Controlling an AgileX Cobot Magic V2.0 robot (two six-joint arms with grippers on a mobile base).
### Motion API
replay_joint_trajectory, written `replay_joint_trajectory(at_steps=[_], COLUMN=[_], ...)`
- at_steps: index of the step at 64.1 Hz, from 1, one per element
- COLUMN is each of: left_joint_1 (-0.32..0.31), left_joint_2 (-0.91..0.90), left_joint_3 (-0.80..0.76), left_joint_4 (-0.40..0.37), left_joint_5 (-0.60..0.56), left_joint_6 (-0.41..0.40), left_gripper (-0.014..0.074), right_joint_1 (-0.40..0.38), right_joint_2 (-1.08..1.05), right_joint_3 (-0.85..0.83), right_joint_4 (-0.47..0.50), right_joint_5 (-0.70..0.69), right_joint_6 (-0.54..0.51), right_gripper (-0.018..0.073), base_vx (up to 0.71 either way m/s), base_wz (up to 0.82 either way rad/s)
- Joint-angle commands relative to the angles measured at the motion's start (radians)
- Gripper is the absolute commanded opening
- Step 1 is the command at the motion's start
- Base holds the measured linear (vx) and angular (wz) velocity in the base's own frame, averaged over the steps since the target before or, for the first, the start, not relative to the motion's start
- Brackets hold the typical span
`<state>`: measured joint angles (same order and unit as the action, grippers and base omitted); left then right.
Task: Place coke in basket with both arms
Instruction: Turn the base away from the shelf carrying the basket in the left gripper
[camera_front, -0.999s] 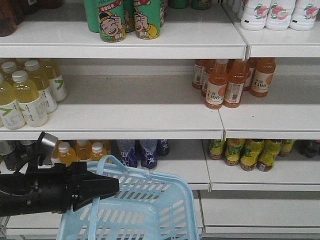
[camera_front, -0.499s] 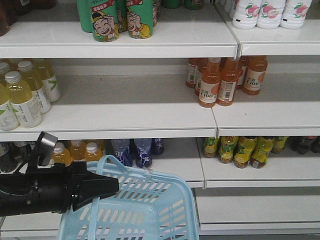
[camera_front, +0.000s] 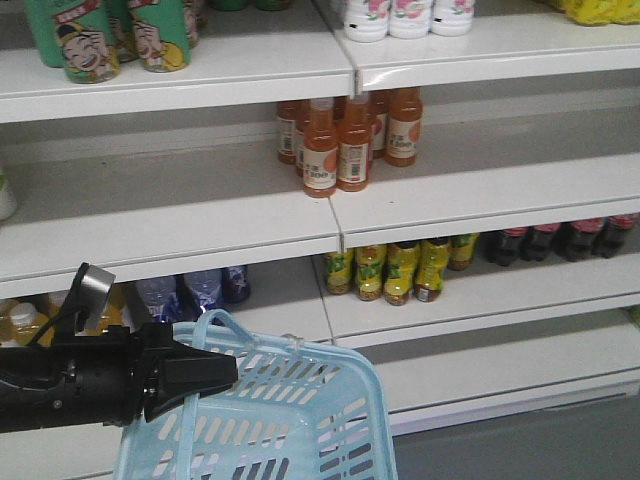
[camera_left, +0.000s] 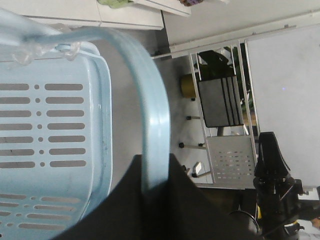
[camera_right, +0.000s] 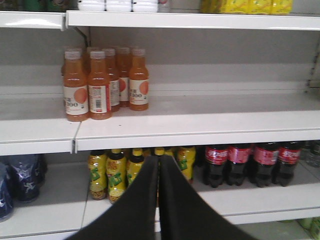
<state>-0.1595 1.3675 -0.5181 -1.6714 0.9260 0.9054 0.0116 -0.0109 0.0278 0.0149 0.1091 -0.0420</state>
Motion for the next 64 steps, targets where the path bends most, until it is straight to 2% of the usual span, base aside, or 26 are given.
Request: replay_joint_trajectory(at_steps=[1,64], left_joint_1=[-0.002,-0.002], left_joint_2=[-0.032,-0.032], left_joint_3=[-0.02,-0.02], left_joint_4=[-0.091,-0.091], left_joint_5=[0.068,0.068], left_joint_6=[0.001,0.002], left_gripper=[-0.0007,-0.0006], right_joint_1=[0.0,0.0], right_joint_2=[-0.018,-0.018], right_joint_3=[0.011,0.011], right_joint_4=[-0.002,-0.002], right_joint_5=[-0.068,-0.068], right_joint_6=[-0.004,-0.004], right_gripper=[-0.0009,-0.0009], base_vx=[-0.09,-0.1], base_wz=[-0.48,-0.43])
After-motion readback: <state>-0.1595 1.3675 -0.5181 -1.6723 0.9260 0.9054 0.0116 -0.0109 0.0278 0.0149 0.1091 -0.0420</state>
